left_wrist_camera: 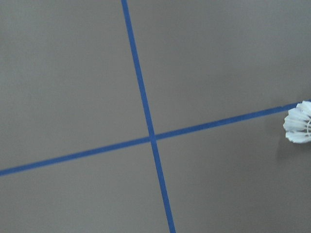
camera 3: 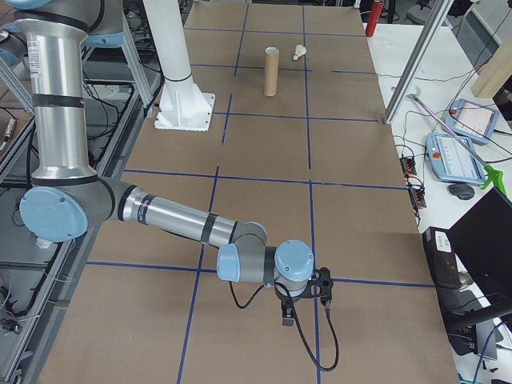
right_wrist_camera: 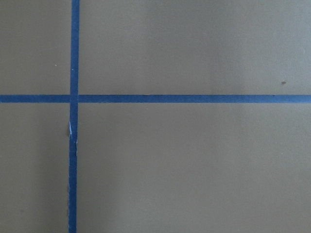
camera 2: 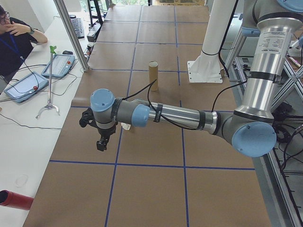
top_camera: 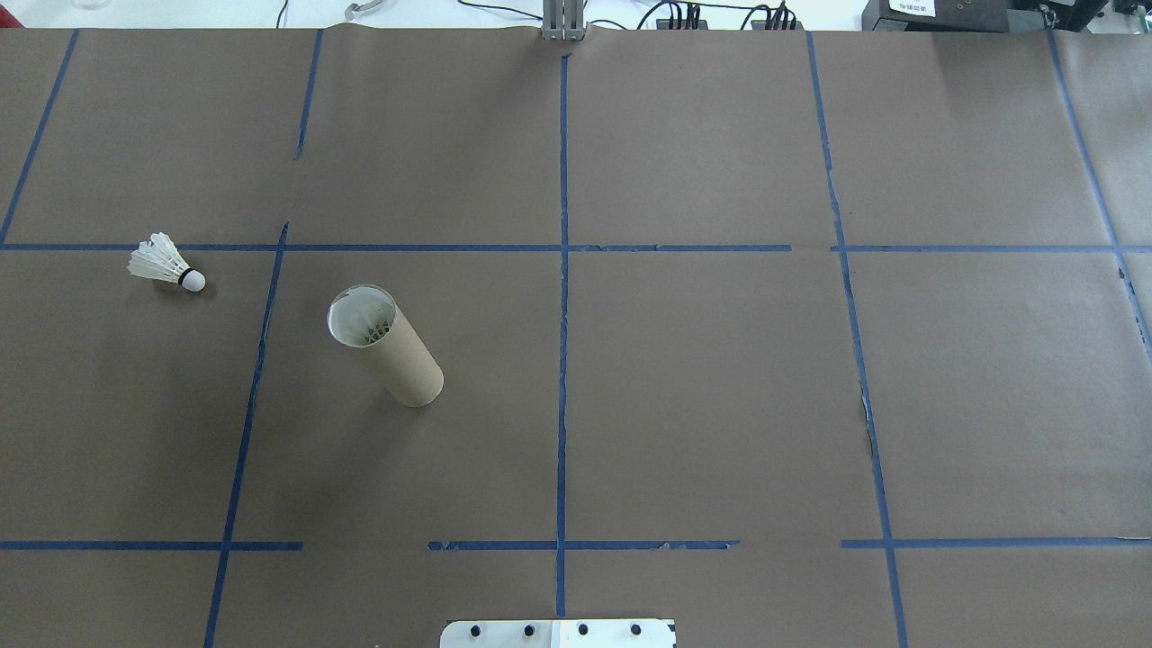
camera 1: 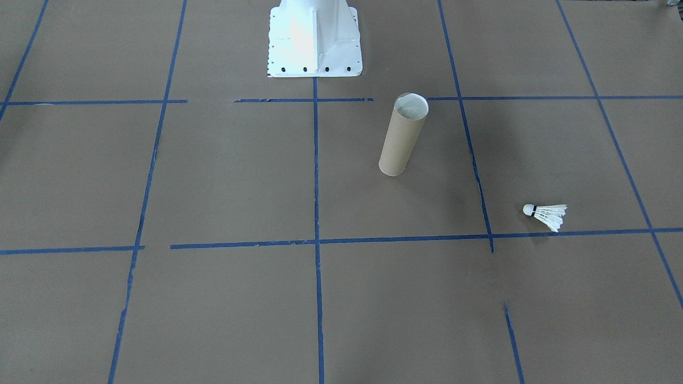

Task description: Collect badminton balls into bucket

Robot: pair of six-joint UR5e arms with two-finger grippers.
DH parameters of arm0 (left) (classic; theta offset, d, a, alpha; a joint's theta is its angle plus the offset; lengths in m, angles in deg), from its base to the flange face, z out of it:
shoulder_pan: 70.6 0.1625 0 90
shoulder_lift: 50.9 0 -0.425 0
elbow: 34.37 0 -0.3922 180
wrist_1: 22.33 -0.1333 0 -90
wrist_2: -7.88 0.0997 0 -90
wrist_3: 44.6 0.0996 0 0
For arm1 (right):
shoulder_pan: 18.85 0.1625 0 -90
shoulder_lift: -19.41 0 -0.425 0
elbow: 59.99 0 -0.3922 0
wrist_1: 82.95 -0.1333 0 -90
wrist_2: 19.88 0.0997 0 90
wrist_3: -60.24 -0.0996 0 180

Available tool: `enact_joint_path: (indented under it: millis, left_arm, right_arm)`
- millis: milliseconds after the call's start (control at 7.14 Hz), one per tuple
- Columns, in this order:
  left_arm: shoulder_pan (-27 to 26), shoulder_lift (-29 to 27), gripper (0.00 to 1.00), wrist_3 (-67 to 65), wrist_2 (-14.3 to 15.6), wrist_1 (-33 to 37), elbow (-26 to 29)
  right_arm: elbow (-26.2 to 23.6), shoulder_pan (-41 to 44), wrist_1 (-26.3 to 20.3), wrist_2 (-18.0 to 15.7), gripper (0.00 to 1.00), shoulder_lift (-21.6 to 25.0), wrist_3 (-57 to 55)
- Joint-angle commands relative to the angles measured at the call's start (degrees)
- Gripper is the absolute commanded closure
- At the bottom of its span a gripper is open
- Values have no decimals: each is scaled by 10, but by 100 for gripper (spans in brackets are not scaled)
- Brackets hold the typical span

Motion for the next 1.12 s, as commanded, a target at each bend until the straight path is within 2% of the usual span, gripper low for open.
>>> enact_joint_path:
  millis: [0,140,420,560,700,980]
  left_arm:
    - [2,-14,0,-132,-3,174,57]
    - [39,-1,0,-143,-2,240,68]
    - [126,-1,0,-157,-2,286,82]
    - [144,-1,0,-209,-4,346,102]
    - [163,-8,0,-248,-33,405,136]
    - [165,-12,0,-264,-85,452,161]
  right_arm:
    - [0,0,0,0,0,0,-1]
    - [0,0,0,0,0,0,-1]
    - [0,0,0,0,0,0,0]
    - [0,0,0,0,0,0,0]
    - [0,0,0,0,0,0,0]
    - [0,0,0,0,0,0,0]
